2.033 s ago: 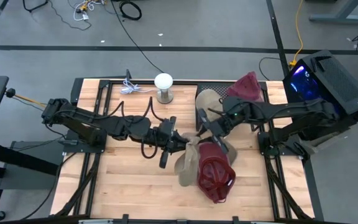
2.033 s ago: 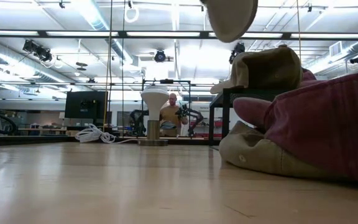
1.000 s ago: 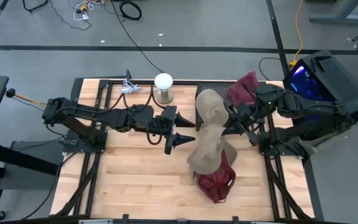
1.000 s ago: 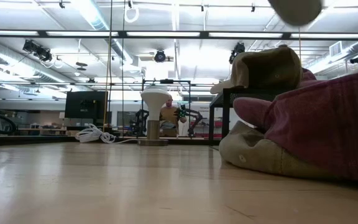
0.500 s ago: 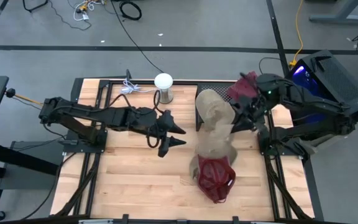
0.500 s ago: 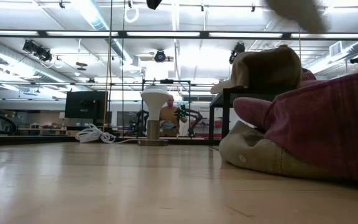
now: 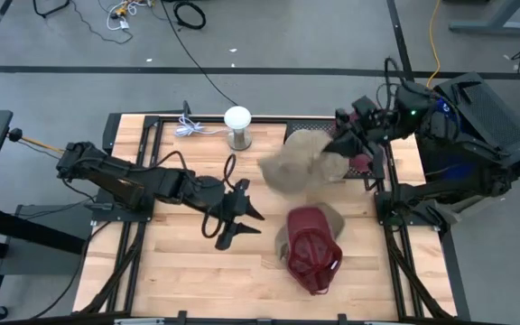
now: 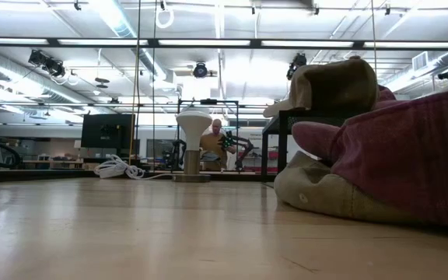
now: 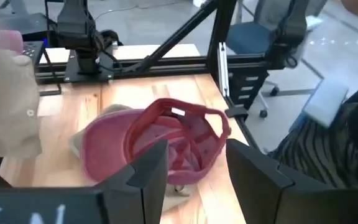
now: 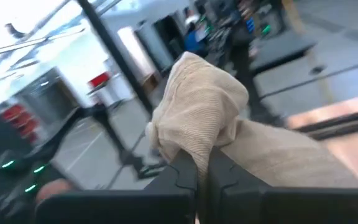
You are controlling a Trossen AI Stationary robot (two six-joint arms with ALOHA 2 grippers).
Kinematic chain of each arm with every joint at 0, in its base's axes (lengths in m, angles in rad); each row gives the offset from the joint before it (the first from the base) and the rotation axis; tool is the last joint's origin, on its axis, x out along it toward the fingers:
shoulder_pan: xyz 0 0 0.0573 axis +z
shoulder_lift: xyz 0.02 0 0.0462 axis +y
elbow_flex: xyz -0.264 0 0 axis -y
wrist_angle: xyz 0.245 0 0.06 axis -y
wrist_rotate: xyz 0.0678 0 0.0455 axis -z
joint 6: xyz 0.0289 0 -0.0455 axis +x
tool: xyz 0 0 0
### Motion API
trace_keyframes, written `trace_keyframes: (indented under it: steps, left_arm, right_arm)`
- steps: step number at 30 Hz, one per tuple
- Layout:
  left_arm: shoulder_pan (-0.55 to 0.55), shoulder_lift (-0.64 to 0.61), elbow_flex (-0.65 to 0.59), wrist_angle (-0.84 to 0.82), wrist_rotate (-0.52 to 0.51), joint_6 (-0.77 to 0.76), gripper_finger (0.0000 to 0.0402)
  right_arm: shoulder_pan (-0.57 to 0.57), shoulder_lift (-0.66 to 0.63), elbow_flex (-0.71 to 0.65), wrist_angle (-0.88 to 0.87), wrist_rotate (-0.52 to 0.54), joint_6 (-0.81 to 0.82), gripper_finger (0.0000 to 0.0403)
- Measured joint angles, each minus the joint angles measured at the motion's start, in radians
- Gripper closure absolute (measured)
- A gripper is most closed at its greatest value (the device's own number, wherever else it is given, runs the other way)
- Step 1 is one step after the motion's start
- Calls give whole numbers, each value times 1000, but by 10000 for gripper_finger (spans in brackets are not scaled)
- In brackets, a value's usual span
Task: Pick & Place hat
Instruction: Stack the left brown hat on the brown hat on the black shelf
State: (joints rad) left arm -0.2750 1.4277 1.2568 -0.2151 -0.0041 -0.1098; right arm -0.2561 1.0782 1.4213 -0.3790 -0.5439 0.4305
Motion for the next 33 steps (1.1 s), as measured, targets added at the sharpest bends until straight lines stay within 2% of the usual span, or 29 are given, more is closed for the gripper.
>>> trace_keyframes:
  steps: [5,10,16,21,24,28,33]
  left_arm:
    - [-10,1,0,-7,-138,-1,236]
    - [15,40,0,75,-393,-48,233]
    - [59,119,0,258,-411,14,188]
    - [83,198,0,432,-402,121,154]
    - [90,257,0,586,-402,233,156]
    - [105,329,0,810,-456,390,175]
    - [138,380,0,963,-488,533,202]
  right_arm:
    - [-37,1,4,53,39,-23,399]
    - [-67,4,4,147,36,-24,399]
    - [-115,3,4,210,50,-25,399]
    - [-153,4,4,207,192,-70,399]
    - [-161,15,4,207,240,-74,399]
    - [-163,45,4,190,240,-74,399]
    - [-155,89,4,181,231,-69,399]
